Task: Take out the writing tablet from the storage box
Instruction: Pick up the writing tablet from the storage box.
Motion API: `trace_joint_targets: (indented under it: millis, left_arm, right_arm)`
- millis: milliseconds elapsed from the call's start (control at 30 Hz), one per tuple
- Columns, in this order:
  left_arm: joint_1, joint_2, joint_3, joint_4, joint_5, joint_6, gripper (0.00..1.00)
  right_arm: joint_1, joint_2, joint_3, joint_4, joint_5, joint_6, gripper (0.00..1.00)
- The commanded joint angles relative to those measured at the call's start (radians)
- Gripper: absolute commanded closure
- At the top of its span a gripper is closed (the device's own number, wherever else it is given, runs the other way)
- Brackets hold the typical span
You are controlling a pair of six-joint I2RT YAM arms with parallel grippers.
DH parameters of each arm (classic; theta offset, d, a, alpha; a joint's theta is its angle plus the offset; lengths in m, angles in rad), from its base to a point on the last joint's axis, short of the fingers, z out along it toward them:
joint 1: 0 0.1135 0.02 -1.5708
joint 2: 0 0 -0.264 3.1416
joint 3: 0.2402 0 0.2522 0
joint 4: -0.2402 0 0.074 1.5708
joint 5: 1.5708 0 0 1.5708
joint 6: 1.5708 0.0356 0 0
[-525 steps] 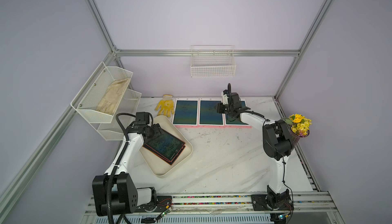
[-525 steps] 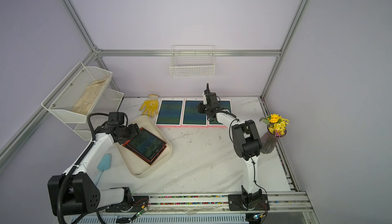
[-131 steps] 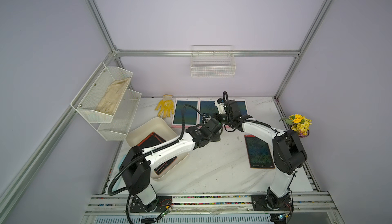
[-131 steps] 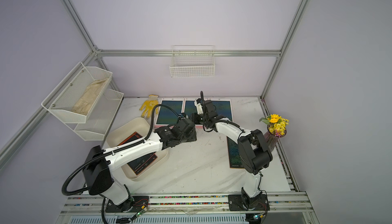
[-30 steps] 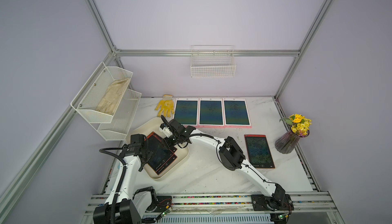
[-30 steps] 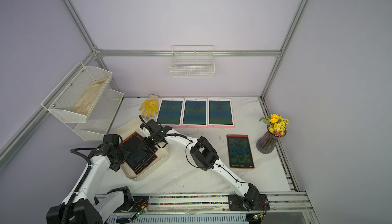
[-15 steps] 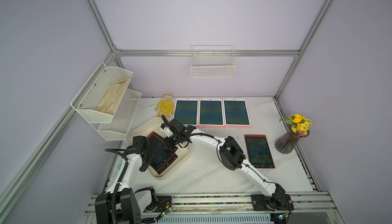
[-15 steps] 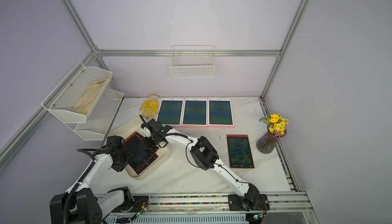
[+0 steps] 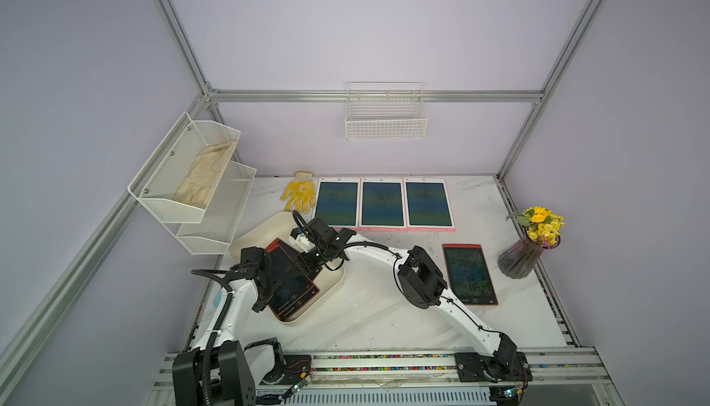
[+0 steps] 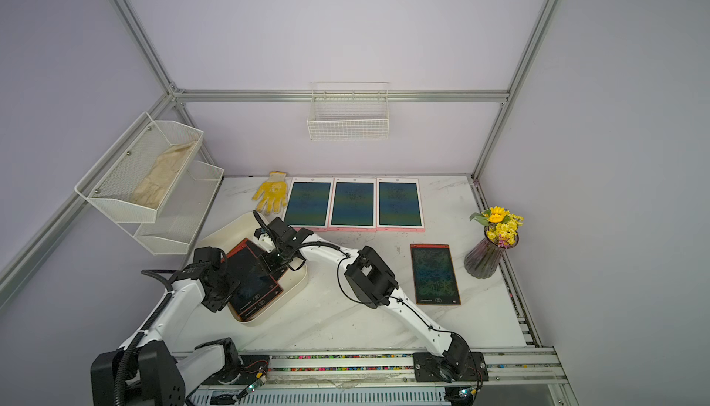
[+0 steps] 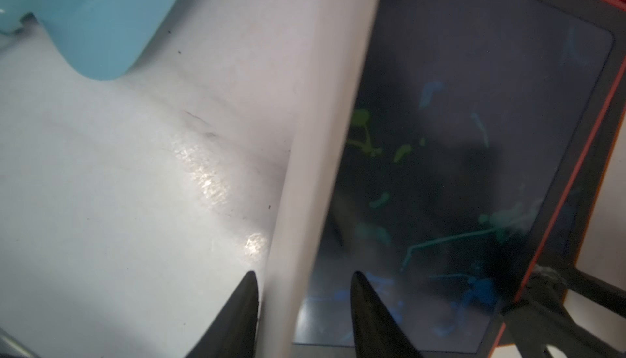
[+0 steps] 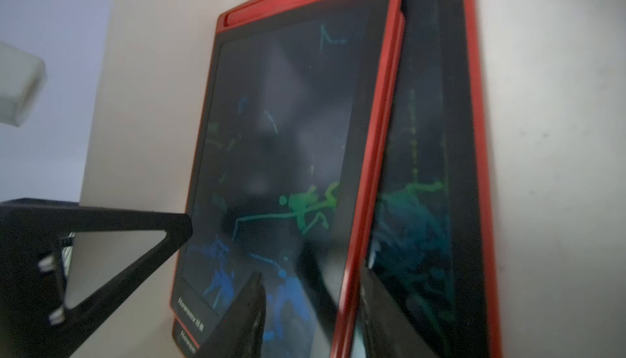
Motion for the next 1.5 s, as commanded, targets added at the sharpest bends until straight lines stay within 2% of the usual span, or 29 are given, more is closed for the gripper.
trace_joint_targets:
  millis: [0,67,200,300,433,533,933,1467]
  left_arm:
    - [0.002,-0.016,-0.032,0.052,0.042,-0.001,0.56]
    - [0.002,-0.018,-0.032,0.05,0.047,-0.002,0.56]
    - [0.002,-0.024,-0.027,0.048,0.048,-0.001,0.57]
    - [0.002,-0.028,-0.025,0.044,0.049,-0.001,0.58]
    - [0.002,-0.037,-0.025,0.036,0.045,-0.002,0.59]
    - [0.002,-0.049,-0.028,0.034,0.045,-0.004,0.6]
    - [0.002,-0.062,-0.051,0.049,0.034,-0.024,0.61]
    - [0.002,-0.044,-0.062,0.064,0.028,-0.027,0.64]
  right_arm:
    - [0.024,-0.038,-0.043,-0.052,-0.118,-0.012,0.52]
    - [0.024,-0.045,-0.063,-0.027,-0.165,-0.016,0.52]
    - [0.024,-0.045,-0.1,-0.006,-0.175,-0.005,0.53]
    - [0.024,-0.054,-0.123,-0.03,-0.096,0.0,0.52]
    - [0.024,-0.048,-0.149,-0.128,0.092,-0.019,0.52]
    - [0.024,-0.047,-0.185,-0.144,0.098,-0.044,0.52]
    - [0.029,-0.102,-0.223,-0.009,-0.225,-0.035,0.53]
    - [0.004,-0.186,-0.283,0.08,-0.374,0.0,0.6]
